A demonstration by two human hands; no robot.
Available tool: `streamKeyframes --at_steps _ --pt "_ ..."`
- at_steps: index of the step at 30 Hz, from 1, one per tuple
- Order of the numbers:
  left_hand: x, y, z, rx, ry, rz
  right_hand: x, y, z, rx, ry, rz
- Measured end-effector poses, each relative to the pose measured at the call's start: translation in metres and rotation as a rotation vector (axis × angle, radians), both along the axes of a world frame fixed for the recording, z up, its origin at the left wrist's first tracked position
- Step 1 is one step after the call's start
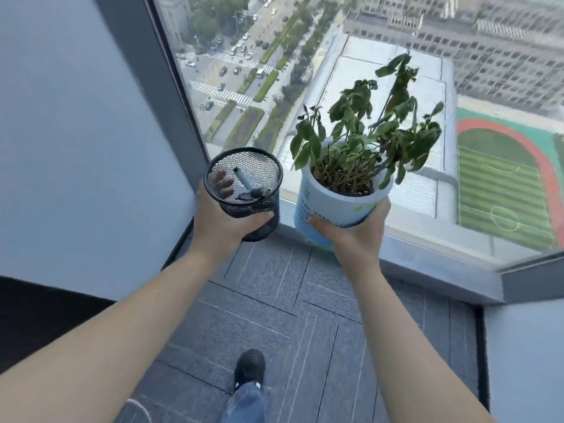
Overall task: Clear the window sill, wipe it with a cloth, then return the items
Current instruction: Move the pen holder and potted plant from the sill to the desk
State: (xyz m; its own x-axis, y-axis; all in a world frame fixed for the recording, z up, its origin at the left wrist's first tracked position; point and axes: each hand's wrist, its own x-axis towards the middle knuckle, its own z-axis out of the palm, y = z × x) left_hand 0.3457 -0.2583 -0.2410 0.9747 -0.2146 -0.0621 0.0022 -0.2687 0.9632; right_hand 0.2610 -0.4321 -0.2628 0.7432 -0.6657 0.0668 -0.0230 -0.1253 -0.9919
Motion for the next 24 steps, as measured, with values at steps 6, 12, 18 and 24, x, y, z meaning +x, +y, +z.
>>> streamKeyframes --at_steps 6,12,18,24 --pt "-0.067 0.069 0.058 -0.038 -0.113 0.198 -0.028 0.056 0.058 -0.080 -0.073 0.173" --pt "-0.151 0.158 0.113 -0.025 -0.162 0.402 -0.056 0.136 0.116 -0.111 -0.128 0.465" --pt "-0.230 0.271 0.149 0.013 -0.260 0.681 -0.079 0.259 0.158 -0.099 -0.174 0.768" --pt "-0.328 0.403 0.172 0.123 -0.310 0.945 -0.133 0.408 0.186 -0.103 -0.222 1.028"
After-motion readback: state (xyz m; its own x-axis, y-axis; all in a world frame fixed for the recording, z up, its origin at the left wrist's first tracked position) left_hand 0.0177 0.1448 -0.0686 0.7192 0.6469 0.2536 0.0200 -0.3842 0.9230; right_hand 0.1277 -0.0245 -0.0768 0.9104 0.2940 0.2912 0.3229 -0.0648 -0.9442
